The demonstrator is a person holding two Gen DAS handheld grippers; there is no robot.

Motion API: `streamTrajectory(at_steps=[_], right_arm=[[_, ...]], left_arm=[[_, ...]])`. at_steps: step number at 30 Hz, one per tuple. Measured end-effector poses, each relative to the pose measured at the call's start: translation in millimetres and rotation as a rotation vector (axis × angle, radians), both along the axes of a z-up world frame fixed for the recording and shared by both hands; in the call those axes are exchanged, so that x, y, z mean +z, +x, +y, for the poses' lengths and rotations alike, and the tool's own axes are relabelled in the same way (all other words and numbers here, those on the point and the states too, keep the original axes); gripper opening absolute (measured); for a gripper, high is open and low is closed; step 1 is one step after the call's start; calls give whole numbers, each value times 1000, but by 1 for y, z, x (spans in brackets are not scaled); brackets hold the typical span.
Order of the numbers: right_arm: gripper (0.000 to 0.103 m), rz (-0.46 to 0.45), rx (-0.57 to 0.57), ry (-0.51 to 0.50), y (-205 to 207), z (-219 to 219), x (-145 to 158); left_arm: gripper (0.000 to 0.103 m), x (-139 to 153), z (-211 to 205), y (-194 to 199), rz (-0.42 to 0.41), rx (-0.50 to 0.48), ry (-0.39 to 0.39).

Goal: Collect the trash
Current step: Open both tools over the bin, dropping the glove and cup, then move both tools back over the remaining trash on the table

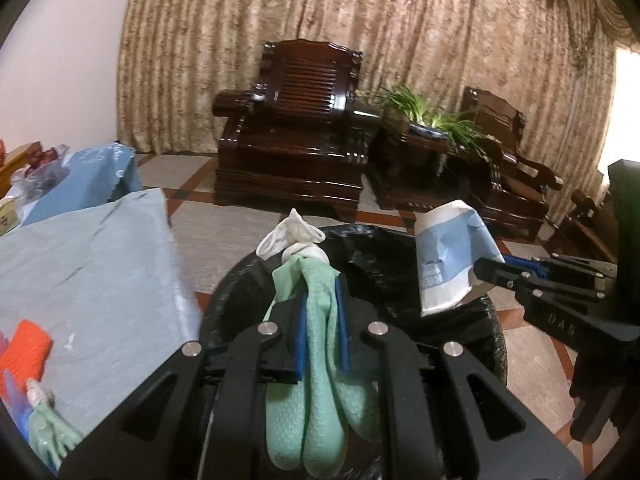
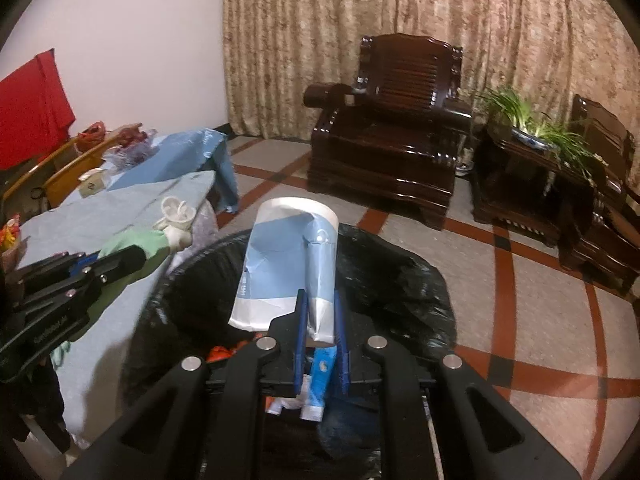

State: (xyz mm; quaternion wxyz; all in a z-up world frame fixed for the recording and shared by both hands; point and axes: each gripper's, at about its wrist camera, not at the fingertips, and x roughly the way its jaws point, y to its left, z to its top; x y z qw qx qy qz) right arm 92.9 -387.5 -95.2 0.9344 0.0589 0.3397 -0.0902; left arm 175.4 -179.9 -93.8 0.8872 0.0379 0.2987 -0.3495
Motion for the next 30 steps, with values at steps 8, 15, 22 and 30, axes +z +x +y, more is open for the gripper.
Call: streamTrajectory(at_steps=[8,15,22,30], right_arm=[[15,52,-32,0,2,-19,-21],[41,88,-57,-13,-2,-25,-33],[91,17,-59,2,-15,-16,-21],[97,-77,31,31,-15,30,8]], left_arm=[[17,-14,-30,11,31,-51,-3],[49,-18,-24,10,34,-67,-27],[84,-6,20,4,-12,25,-13],[92,12,95,-11,-41,187,19]])
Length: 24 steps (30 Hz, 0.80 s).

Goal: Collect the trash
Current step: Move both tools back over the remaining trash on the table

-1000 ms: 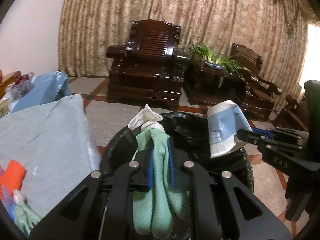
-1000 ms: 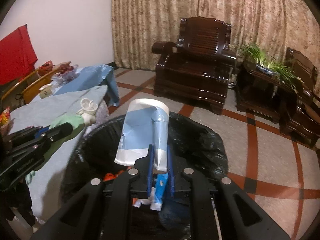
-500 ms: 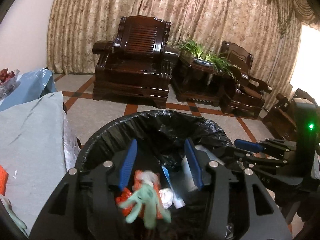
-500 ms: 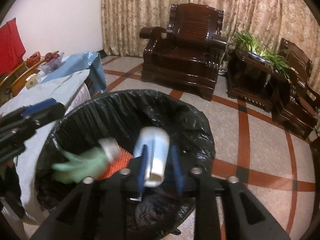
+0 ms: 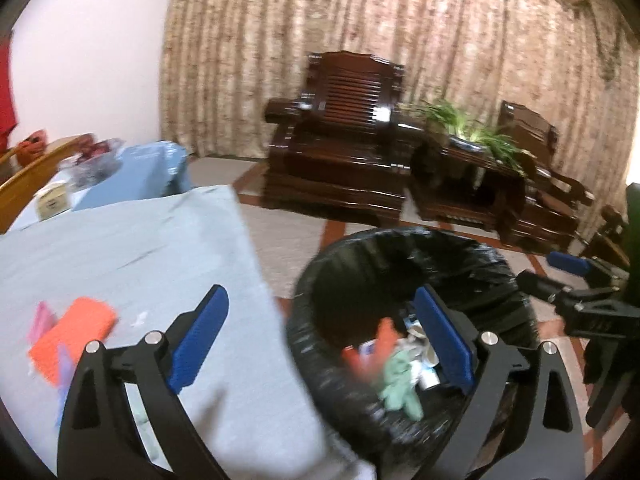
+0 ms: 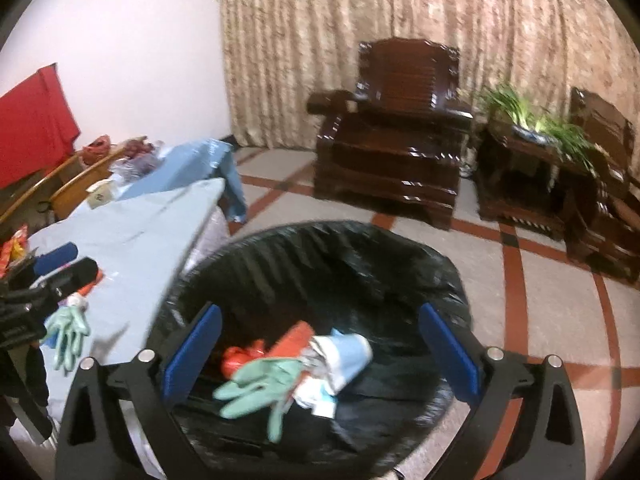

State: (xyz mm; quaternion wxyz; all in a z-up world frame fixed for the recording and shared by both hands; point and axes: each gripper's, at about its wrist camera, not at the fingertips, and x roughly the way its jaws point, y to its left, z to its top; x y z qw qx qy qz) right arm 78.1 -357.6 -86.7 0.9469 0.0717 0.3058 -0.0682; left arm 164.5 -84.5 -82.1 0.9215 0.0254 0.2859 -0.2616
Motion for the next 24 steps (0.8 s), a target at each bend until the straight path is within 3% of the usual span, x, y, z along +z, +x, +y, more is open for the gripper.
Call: streamTrajectory(at_steps=[7,16,24], right_arm=[[97,-32,107,-57,15,67,8],[97,-55,232,35,37,136,7],[97,-54,315,24,57,194,-2]], left_arm=[[92,8,70,-17,-2,145,7],[92,12,149,-35,-8,302,26],[92,5,203,-41,-11,415,53]])
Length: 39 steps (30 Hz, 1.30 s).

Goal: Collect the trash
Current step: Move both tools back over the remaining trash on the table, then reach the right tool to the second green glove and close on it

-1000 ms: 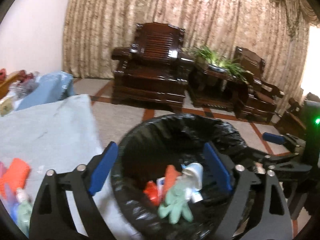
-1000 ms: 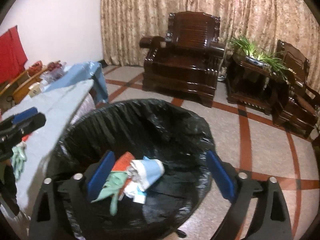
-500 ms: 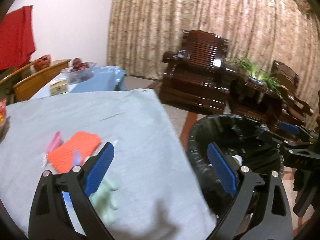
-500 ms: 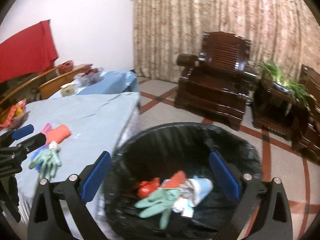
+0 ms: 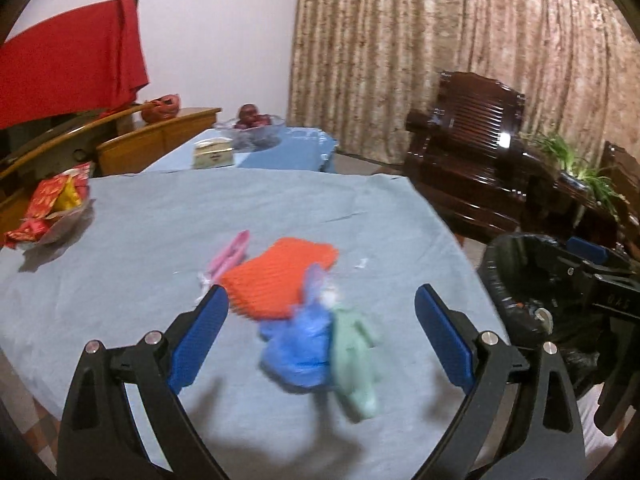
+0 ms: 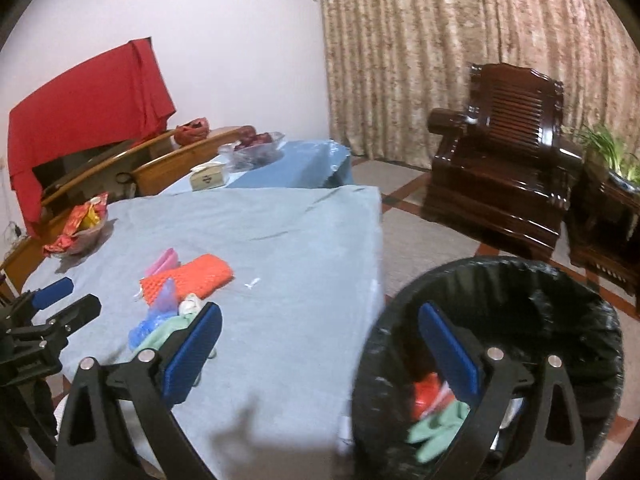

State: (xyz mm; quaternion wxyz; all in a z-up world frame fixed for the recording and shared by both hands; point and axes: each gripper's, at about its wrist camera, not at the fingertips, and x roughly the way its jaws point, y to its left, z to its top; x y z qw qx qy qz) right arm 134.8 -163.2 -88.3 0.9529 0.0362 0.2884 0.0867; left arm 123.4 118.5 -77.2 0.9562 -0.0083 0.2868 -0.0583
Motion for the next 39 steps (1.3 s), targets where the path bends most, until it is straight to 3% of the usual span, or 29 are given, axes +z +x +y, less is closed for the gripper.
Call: streamTrajectory(at_steps=[9,24,39], right_arm=[[97,42,70,-33,16,53,-23],[97,133,270,-86,23,143,-67],[97,166,153,-164,44,115,-82]], left_arm=[[92,-13,41,6,20,86,-3],[92,-36,78,15,54,148,-2],[92,-49,77,24,84,140,-12]])
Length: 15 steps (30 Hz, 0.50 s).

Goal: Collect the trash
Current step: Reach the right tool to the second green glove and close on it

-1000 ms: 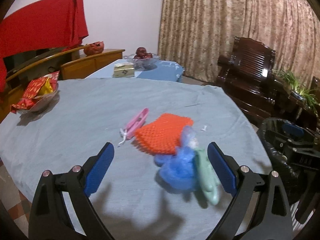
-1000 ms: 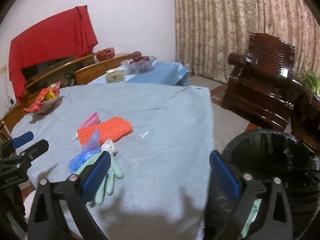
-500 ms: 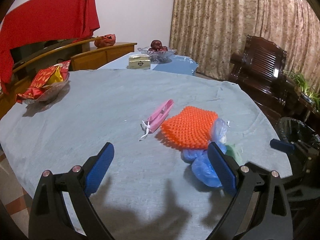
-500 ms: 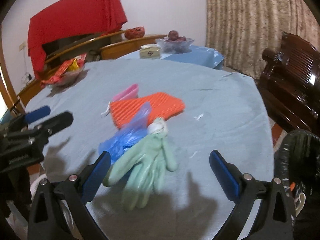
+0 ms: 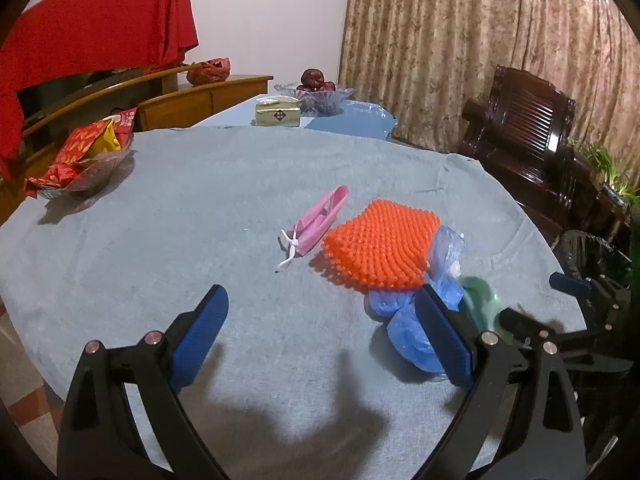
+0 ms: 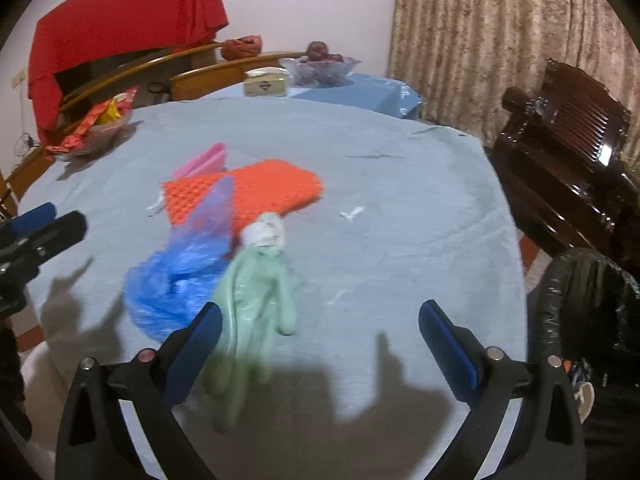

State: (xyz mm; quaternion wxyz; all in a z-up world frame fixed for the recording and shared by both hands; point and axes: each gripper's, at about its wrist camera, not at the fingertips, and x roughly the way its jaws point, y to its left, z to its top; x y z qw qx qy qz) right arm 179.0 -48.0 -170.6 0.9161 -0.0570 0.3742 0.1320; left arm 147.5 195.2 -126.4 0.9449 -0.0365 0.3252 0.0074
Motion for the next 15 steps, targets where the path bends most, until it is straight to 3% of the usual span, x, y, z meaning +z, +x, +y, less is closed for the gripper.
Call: streamTrajectory(at_steps=[5,15], right_arm=[[97,7,-13,8,9,-8,-1],[96,47,81,50,15,14,-8]], left_arm=[[92,-3,-1,2,9,-2,-1],[92,-8,4,6,22,10,-5]])
